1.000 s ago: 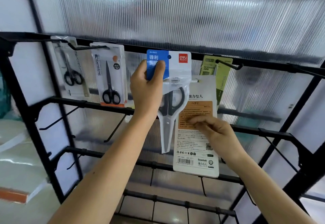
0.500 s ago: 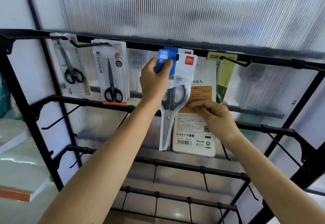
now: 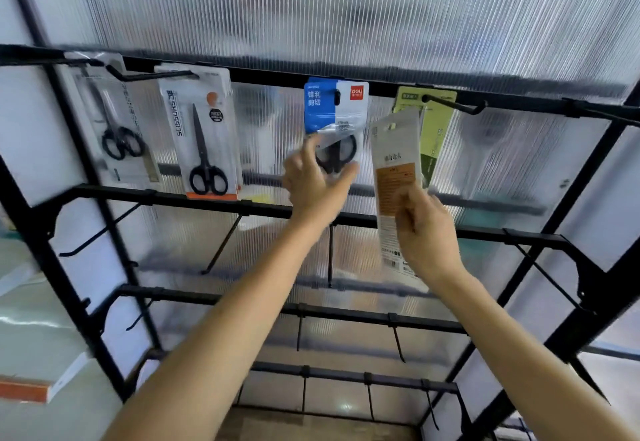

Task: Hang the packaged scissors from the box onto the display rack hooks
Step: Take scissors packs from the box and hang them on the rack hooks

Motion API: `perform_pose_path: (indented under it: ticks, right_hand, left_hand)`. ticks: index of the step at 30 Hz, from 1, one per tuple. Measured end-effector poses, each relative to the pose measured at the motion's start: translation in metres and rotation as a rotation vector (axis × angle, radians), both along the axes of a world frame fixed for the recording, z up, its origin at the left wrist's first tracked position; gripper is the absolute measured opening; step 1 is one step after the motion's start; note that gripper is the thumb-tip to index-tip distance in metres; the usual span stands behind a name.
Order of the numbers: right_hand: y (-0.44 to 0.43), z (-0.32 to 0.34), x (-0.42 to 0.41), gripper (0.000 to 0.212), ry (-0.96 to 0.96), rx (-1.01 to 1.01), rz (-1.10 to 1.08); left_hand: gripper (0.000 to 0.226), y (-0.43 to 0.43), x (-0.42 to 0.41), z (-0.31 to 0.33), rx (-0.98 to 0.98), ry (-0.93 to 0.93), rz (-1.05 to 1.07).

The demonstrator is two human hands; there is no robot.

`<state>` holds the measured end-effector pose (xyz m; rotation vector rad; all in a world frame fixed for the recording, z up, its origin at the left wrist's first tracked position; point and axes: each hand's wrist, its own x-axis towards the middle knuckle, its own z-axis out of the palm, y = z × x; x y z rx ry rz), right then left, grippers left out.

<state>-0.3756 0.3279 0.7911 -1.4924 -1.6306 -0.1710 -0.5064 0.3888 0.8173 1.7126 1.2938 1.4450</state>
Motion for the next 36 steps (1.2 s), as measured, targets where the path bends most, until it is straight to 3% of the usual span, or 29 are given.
perform_pose_path:
  ticks: [2,4,5,7,10,13,15,18,19,21,24,26,28,31,34,36]
  right_hand:
    - [-0.003,-0.008,-0.010,0.017,-0.333,0.212,-0.018]
    - [-0.006,-0.014,-0.013,0.020,-0.550,0.336,0.044]
    - [-0.007,-0.016,-0.012,0.023,-0.593,0.361,0.074]
    - [-0.011,-0.018,-0.011,0.027,-0.607,0.356,0.111]
    - [-0.016,-0.024,-0.024,0.023,-0.615,0.246,0.124]
    - [-0.025,-0.031,-0.044,0.030,-0.626,0.155,0.163]
    - [-0.031,-0.036,-0.053,0.034,-0.676,0.147,0.182]
    - [-0.034,-0.032,-0.058,0.036,-0.739,0.120,0.387]
    - [-0.033,-0.025,-0.055,0.032,-0.679,0.094,0.511]
    - [-0.033,-0.009,-0.041,0.024,-0.337,0.058,0.642]
    - [-0.030,0.012,-0.013,0.026,0.318,-0.016,0.507]
    - [-0.025,0.013,0.001,0.029,0.524,-0.116,0.407]
    - [-0.023,0.009,0.006,0.021,0.551,-0.252,0.362]
    - [-0.030,-0.005,-0.003,0.012,0.507,-0.502,0.521]
    - [-0.034,-0.030,-0.021,0.061,0.422,-0.623,0.632]
    - [-0.033,-0.042,-0.034,0.073,0.424,-0.587,0.631]
  left_hand:
    - [0.049,-0.031,-0.001,-0.010,-0.185,-0.224,-0.386]
    - [0.075,-0.043,-0.011,-0.018,-0.381,-0.612,-0.671]
    - [0.087,-0.047,-0.020,-0.021,-0.415,-0.778,-0.752]
    - [0.096,-0.054,-0.035,-0.029,-0.384,-0.900,-0.813]
    - [0.081,-0.061,-0.042,-0.038,-0.187,-0.704,-0.734]
    - [0.046,-0.066,-0.041,-0.036,-0.086,-0.555,-0.563]
    - [0.018,-0.068,-0.041,-0.034,-0.026,-0.511,-0.372]
    - [0.018,-0.065,-0.043,-0.039,-0.057,-0.628,-0.150]
    - [0.019,-0.062,-0.045,-0.041,-0.089,-0.713,-0.128]
    - [0.019,-0.057,-0.052,-0.044,-0.118,-0.831,-0.117]
    - [0.019,-0.055,-0.063,-0.046,-0.100,-0.880,-0.130]
    - [0.018,-0.058,-0.066,-0.046,-0.113,-0.875,-0.146]
    - [0.017,-0.059,-0.067,-0.044,-0.122,-0.869,-0.131]
    - [0.019,-0.060,-0.069,-0.041,-0.111,-0.848,-0.121]
    - [0.018,-0.064,-0.071,-0.040,-0.092,-0.780,-0.124]
    - [0.015,-0.068,-0.076,-0.040,-0.070,-0.725,-0.091]
